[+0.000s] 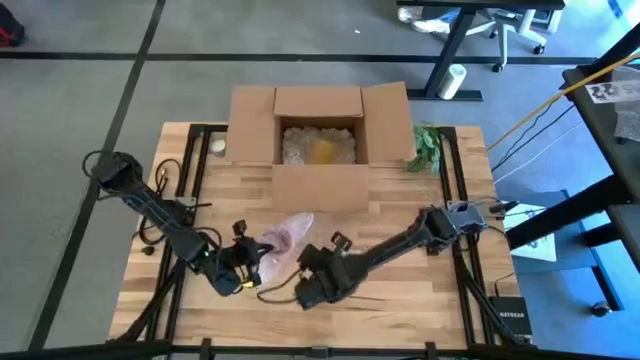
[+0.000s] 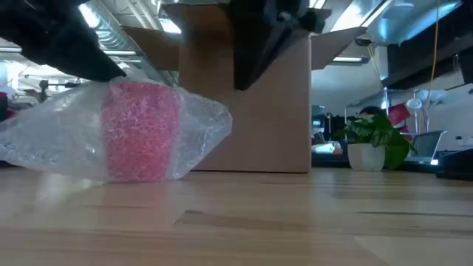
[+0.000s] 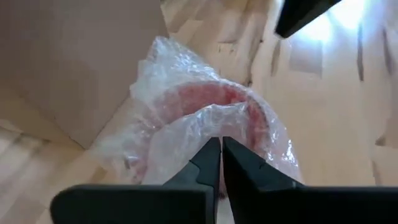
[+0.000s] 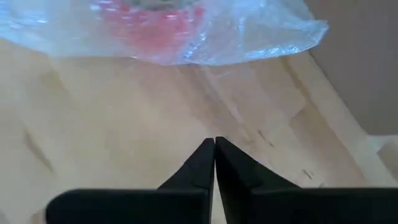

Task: Wrap mug
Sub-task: Wrap the red mug with the transparent bubble wrap

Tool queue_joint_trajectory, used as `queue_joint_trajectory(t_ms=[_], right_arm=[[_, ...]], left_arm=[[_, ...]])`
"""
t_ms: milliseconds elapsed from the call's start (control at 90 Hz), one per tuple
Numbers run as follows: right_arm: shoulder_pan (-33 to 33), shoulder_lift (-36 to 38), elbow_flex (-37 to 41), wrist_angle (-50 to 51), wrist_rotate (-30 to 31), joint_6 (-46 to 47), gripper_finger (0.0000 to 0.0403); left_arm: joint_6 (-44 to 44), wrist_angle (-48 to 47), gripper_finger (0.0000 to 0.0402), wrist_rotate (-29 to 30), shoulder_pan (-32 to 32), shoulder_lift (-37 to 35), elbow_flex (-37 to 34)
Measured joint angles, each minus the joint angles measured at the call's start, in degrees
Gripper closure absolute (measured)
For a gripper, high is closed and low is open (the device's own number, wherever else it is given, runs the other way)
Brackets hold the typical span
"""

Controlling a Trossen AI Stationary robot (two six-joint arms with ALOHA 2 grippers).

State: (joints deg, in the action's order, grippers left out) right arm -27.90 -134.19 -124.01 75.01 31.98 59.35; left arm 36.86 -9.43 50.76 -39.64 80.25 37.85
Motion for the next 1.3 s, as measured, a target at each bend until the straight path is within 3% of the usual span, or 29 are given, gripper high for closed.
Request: queue_joint_trajectory(t_ms=[189,378,456,533,744,867,944,1022,1144,1300], right_arm=[[-3.58,0.00,0.67,-1.43,0.65,6.61,0.0403],[-6.76,0.09,8.13,-17.98,1.55,9.63,0.0403],[-7.85,0.11,12.99,-26.78,1.91,10.69,0.0403],[-8.91,-0.08,16.28,-29.28,3.67,13.92,0.0403],[-13.76,0.22,17.31,-19.58,15.62,28.25,0.0403],[-17.61,0.68,17.81,-4.28,27.98,50.14,0.0403],[-19.50,0.83,21.63,0.84,32.40,62.43,0.0403],[-20.19,1.75,27.04,-7.05,32.98,63.15,0.0403],[-20.84,4.33,36.34,-25.18,41.45,61.28,0.0403],[-20.89,4.77,44.06,-40.91,34.08,47.21,0.0403]], left_arm=[[-1.39,0.28,0.0402,-7.45,2.25,-0.07,0.12],[-2.58,-2.17,0.0402,-14.32,2.19,0.64,-0.46],[-2.00,-2.02,0.0402,-14.83,2.25,0.22,-0.29],[-1.51,-2.25,0.0402,-14.98,2.19,0.32,-0.19],[-2.47,-2.03,0.0402,-14.84,2.47,-1.01,-0.24],[-3.61,-1.71,0.0402,-14.28,2.88,-4.28,-0.24],[-4.47,-1.99,0.0402,-14.27,3.28,-6.67,-0.24],[-4.89,-2.05,0.0402,-14.14,3.85,-8.76,-0.24],[-5.83,-2.10,0.0402,-14.10,4.29,-10.35,-0.22],[-6.91,-2.23,0.0402,-16.20,5.22,-10.60,-0.17]])
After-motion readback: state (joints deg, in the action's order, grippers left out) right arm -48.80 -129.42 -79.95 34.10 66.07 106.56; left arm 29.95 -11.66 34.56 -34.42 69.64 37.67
